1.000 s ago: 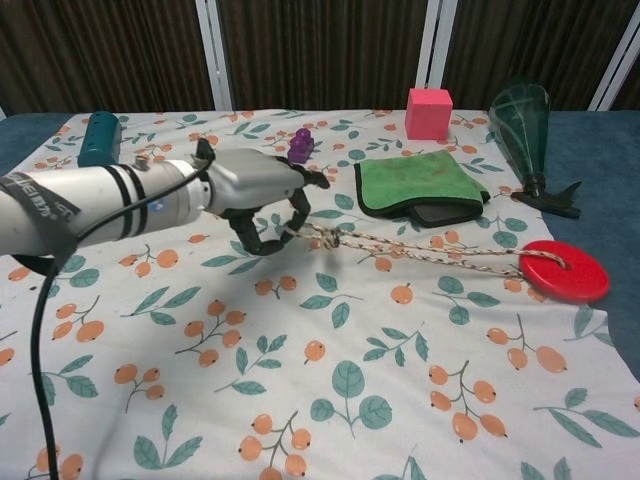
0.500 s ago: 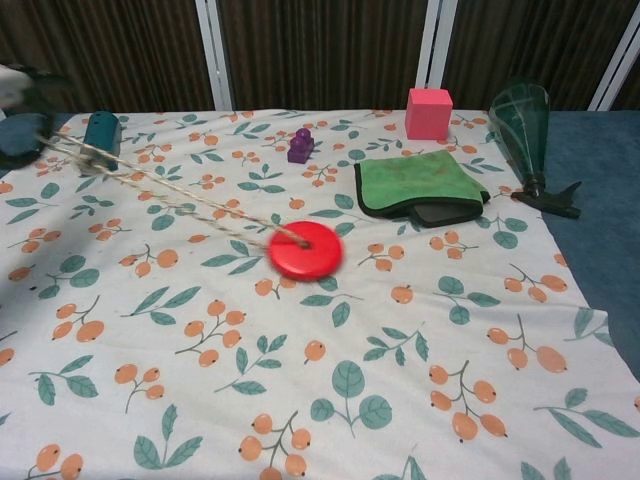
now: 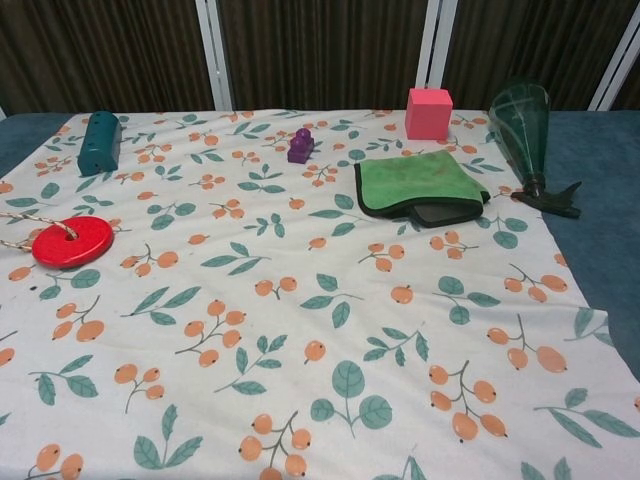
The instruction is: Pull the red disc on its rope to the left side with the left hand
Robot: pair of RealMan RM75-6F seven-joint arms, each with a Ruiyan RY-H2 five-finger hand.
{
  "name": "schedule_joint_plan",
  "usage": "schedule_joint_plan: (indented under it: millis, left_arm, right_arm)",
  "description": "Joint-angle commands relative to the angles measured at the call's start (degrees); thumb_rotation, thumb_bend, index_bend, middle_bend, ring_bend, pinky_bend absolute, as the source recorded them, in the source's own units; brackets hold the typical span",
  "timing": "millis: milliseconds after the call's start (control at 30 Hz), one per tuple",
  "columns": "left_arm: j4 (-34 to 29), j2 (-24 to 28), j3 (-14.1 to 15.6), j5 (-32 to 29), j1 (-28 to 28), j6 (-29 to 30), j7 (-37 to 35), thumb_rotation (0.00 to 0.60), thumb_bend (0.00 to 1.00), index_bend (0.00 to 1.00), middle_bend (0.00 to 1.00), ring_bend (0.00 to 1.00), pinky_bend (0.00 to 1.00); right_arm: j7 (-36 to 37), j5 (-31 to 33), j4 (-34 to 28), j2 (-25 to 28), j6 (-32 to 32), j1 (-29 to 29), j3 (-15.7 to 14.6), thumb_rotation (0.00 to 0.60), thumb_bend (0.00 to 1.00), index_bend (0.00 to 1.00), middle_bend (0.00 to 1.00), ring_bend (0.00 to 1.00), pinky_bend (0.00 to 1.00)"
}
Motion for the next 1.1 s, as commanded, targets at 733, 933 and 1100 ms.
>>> schedule_joint_plan:
  millis: [733,933,1100]
  left_arm:
    - [1.6,-9.8,2.0,19.1,-4.7,-8.2,-10.9,0.600,0.37,0.00,0.00,0.00,0.06]
    - [0.1,-8.2,2.0,20.4,-2.3,-5.3,-12.1,0.600,0.37,0.00,0.00,0.00,0.05]
    - [-1.4,-7.8,1.9,22.6,-0.3,-0.8,-11.7,0.600,0.36,0.00,0.00,0.00,0.05]
  right_arm:
    - [2.9,-0.2,1.1,-0.2,-0.1,-0.6,-0.3,0.600,0.34,0.00,0.00,0.00,0.00]
    - [2.9,-0.4,1.2,-0.3,-0.6,-0.4,-0.5,0.600,0.34,0.00,0.00,0.00,0.00]
    - [2.9,-1.2,1.0,-0.2,-0.5,-0.4,-0.8,0.600,0.34,0.00,0.00,0.00,0.00]
